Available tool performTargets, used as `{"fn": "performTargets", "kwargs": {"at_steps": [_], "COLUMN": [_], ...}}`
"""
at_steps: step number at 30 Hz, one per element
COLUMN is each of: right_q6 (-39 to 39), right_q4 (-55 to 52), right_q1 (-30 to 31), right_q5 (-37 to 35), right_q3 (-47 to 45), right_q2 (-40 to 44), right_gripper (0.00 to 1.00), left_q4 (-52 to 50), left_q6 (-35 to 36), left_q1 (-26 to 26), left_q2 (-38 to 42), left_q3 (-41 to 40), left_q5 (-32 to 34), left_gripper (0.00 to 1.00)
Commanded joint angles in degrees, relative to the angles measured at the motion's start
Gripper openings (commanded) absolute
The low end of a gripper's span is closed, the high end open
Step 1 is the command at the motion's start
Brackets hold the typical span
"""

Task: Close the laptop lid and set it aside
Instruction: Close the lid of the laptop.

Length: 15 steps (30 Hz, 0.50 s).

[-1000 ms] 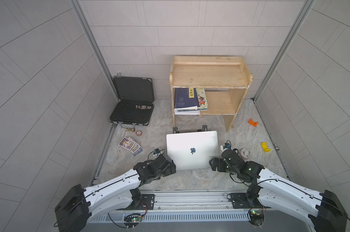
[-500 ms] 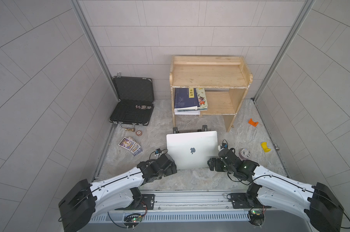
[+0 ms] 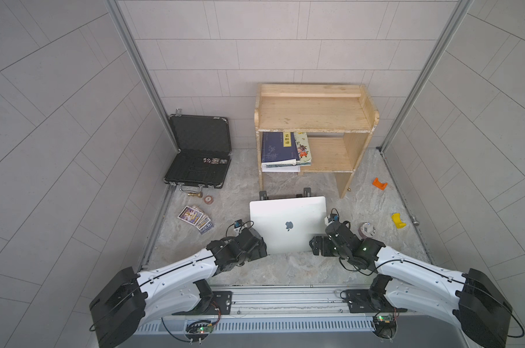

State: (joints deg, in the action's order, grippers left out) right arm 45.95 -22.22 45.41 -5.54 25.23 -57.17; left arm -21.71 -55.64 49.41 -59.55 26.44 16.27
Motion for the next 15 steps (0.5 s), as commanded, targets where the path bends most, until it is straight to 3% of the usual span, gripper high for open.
{"fn": "performTargets", "kwargs": {"at_steps": [1, 15], "right_q6": [-2.29, -8.17], "right_q4": [1.07, -0.55], "right_q1": [-0.1, -4.53], "right_q5": [-2.02, -2.28], "right_q3": [2.61, 10.99], "right_q2": [0.48, -6.33], "right_gripper": [1.0, 1.0], "left_q4": [-1.23, -0.55], "left_q6": [3.24, 10.29], "left_q1": [-0.99, -5.34], "left_q2": [-0.33, -9.91], "left_q3": [3.28, 12.97], "left_q5": [3.52, 3.26], "left_gripper": [1.0, 1.0]}}
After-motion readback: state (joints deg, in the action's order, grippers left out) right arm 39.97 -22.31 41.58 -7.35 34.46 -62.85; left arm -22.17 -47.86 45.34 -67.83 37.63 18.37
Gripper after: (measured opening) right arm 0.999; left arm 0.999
